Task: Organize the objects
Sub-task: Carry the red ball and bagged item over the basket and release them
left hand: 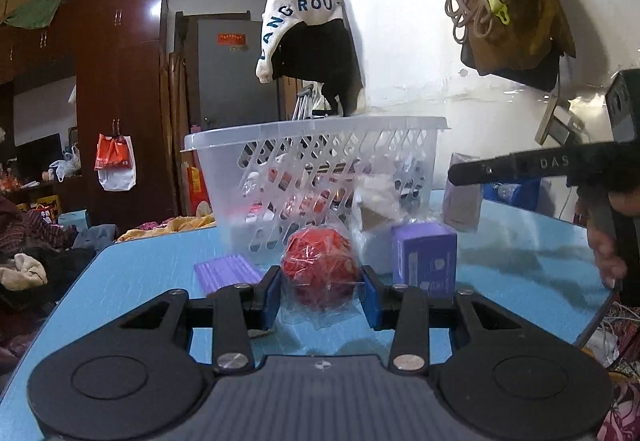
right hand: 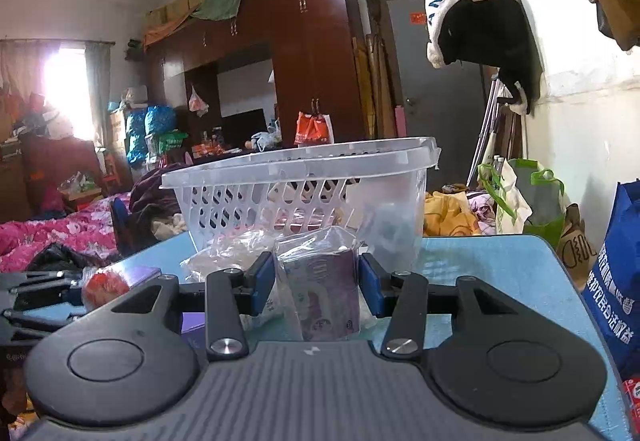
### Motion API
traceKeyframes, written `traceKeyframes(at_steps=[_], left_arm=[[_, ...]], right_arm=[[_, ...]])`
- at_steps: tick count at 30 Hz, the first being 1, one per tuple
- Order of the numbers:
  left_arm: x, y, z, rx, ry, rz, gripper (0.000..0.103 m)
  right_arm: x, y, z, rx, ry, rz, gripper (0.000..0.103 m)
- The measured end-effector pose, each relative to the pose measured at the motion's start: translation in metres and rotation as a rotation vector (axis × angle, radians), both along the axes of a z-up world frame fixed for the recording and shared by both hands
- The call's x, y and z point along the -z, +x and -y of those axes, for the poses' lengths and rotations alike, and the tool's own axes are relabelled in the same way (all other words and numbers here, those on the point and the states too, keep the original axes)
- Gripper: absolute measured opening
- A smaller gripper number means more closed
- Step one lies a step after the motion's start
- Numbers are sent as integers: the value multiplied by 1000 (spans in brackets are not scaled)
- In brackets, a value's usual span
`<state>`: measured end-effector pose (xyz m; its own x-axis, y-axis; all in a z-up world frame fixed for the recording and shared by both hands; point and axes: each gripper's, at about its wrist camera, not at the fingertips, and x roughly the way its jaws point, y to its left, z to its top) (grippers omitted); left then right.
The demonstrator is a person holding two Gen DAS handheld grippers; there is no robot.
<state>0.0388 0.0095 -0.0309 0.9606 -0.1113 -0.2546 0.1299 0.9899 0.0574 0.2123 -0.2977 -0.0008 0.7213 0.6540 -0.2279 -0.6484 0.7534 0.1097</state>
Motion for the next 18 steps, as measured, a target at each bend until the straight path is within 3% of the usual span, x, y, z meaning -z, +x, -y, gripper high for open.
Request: traceKeyframes(at_steps=[3, 6, 11, 13, 18], left_arm=[[-6, 6, -2, 1, -19, 5, 44], [-25, 13, -8, 8, -40, 32, 44], [-87, 45, -19, -3, -83, 99, 44], [-110, 70, -23, -3, -107, 86, 44], [-138, 148, -27, -99, -101, -13, 44]], right_arm=[[-3, -3, -2, -9, -12, 1, 49], [-26, -11, -5, -10, -17, 54, 49], [-83, -7, -23, 23, -32, 190, 49], [-101, 12, -38, 59, -67, 218, 49], [-112, 74, -71, 147, -196, 132, 49]])
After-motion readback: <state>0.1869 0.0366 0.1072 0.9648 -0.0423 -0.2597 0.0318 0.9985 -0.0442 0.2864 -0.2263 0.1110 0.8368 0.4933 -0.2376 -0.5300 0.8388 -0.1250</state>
